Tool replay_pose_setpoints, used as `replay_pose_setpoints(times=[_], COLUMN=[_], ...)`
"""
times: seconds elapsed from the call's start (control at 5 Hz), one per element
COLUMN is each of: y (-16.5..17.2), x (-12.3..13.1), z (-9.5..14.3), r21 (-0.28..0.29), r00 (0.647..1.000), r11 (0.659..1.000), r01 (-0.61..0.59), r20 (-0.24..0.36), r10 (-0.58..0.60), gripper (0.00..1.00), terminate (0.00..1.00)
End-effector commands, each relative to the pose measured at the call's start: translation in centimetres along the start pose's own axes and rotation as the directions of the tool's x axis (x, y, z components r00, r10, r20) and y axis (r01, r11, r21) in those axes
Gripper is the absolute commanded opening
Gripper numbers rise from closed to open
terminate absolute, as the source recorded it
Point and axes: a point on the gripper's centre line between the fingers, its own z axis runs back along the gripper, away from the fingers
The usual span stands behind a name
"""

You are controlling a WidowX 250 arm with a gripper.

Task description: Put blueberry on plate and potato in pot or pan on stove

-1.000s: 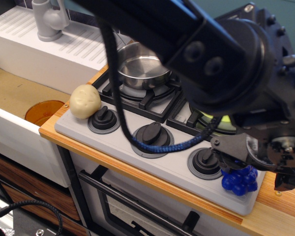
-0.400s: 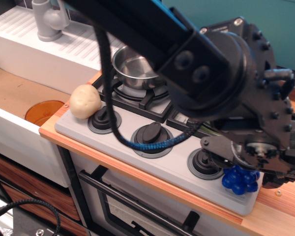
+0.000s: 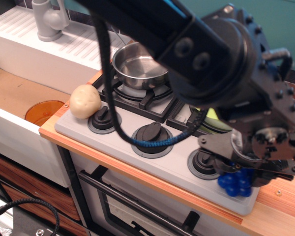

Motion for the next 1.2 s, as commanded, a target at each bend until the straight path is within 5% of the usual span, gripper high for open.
replay_pose_setpoints(times=[0.0, 0.4, 1.0], y=[-0.8, -0.7, 2.5], x=[2.5, 4.8, 12.3], z=[5.2, 7.6, 4.7], r21=[-0.020, -0.015, -0.027], r00=[0.998, 0.995, 0.997], r11=[0.999, 0.999, 0.998], r01=[-0.042, -0.040, 0.048], r20=[-0.051, -0.090, -0.063], r10=[0.041, 0.039, -0.050], gripper=[0.00, 0.00, 0.00], terminate=[0.00, 0.00, 0.00])
